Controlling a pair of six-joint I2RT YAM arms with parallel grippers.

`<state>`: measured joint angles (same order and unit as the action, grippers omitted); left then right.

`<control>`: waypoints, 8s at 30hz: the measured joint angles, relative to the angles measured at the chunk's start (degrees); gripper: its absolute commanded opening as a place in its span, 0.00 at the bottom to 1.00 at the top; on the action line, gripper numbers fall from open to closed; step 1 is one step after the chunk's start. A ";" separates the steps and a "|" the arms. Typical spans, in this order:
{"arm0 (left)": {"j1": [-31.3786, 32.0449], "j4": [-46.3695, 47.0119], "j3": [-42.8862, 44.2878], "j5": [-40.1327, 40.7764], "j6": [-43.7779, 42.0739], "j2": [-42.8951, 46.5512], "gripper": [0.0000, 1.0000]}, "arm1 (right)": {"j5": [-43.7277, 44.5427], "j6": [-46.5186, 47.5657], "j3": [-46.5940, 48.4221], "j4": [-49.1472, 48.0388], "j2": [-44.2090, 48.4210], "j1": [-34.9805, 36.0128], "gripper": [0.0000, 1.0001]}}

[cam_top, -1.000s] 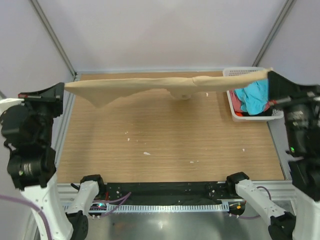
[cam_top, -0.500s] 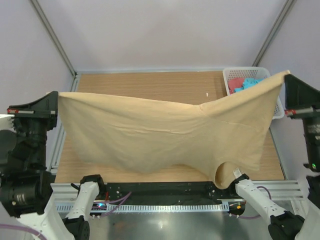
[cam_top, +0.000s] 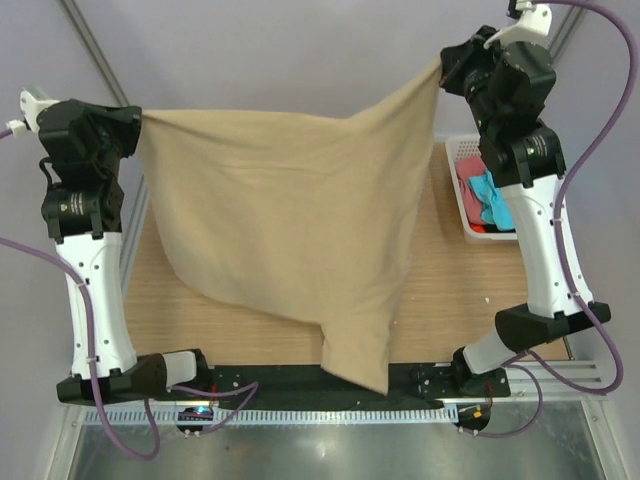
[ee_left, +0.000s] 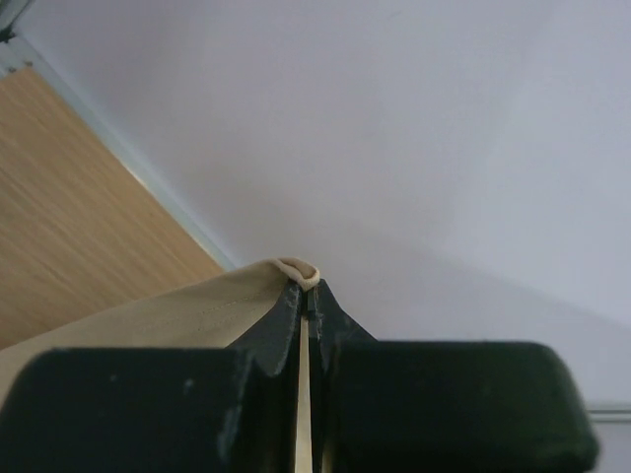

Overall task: Fold and stack the t-shirts
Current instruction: Flatten the tshirt out, then fold the tshirt

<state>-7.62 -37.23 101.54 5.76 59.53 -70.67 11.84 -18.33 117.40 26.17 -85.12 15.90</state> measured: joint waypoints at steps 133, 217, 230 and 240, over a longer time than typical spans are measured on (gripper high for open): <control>-6.40 20.06 -22.62 -1.88 -28.30 -41.97 0.00 | -12.00 -2.21 -60.52 -35.41 -9.25 -3.04 0.01; -3.39 0.59 -0.09 -0.90 -30.21 -57.31 0.29 | -41.18 19.78 -16.24 -4.66 -46.40 -1.03 0.44; -0.52 0.50 -3.63 -0.39 -30.14 -53.79 0.29 | -41.83 21.24 -15.37 -3.63 -46.64 -0.24 0.06; 3.21 0.55 -8.39 -0.20 -30.12 -44.54 0.29 | -38.38 19.80 -21.62 -4.31 -41.20 3.19 0.01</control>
<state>-4.40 -36.69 93.14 5.56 29.41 -115.22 -26.55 1.48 95.79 21.87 -126.32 19.09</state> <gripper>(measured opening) 0.290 0.026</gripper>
